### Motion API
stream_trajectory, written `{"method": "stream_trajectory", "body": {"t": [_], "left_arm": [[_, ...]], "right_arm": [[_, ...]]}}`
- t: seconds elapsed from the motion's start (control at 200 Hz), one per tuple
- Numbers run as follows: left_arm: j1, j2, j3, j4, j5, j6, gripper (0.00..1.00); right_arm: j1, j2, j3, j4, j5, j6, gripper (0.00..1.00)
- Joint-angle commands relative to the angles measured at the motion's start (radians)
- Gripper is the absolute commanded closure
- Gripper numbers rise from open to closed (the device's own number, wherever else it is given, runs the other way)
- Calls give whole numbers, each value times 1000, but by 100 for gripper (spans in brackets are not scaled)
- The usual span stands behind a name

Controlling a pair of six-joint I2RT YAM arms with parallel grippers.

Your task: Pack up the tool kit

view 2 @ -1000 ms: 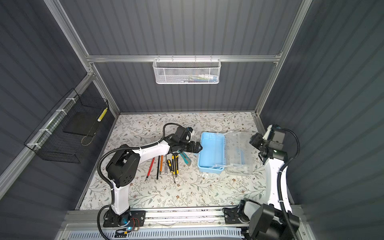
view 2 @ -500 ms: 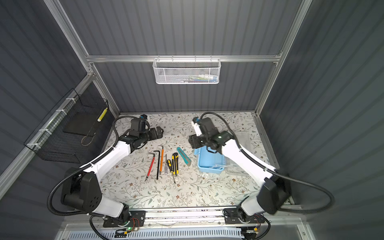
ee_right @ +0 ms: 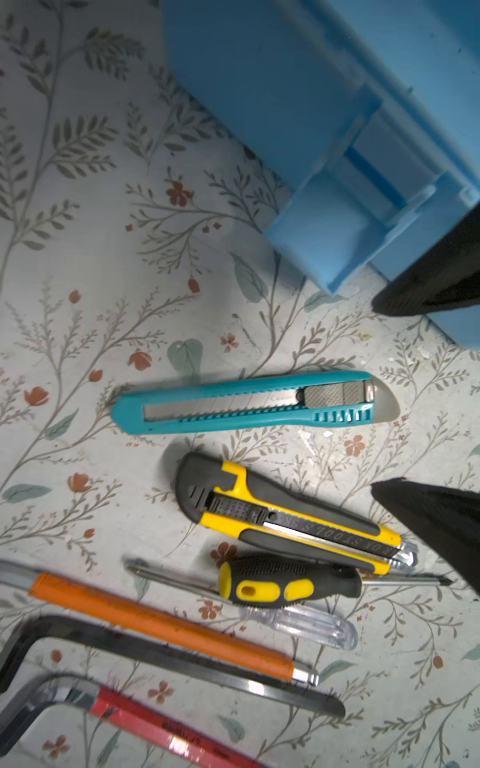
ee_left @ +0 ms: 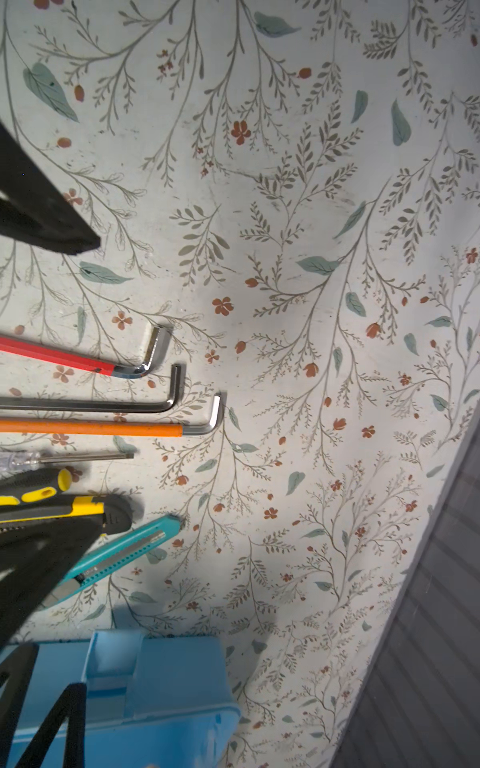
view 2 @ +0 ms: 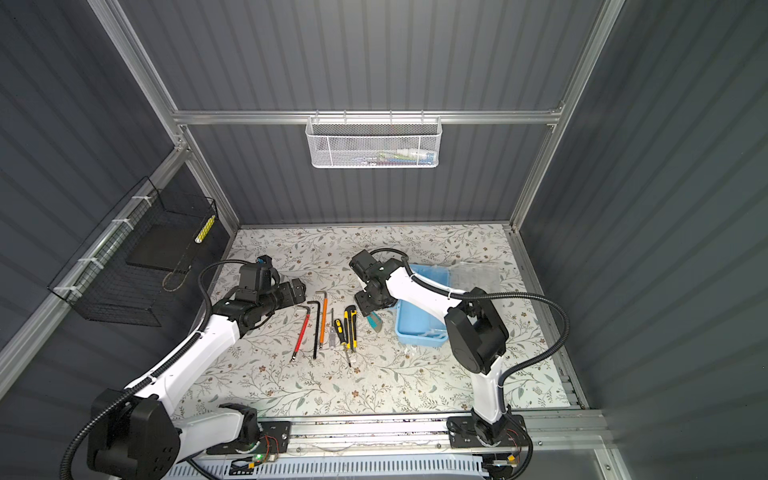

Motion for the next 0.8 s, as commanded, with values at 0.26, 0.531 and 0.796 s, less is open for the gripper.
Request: {"method": "stream_trajectory", "body": {"t": [0.26,0.531,0.796], "left_arm": [[4,38,13,15,0,35,1],[4,62,41,13,0,46,1],[4,63,71,8,14,54,1]], "right_arm": [[-25,-51,-150,-110,37,79,34],[-80,-191,-262,-57,-1,67,33],[-66,-143,-146,129,-144,-90,30]]}}
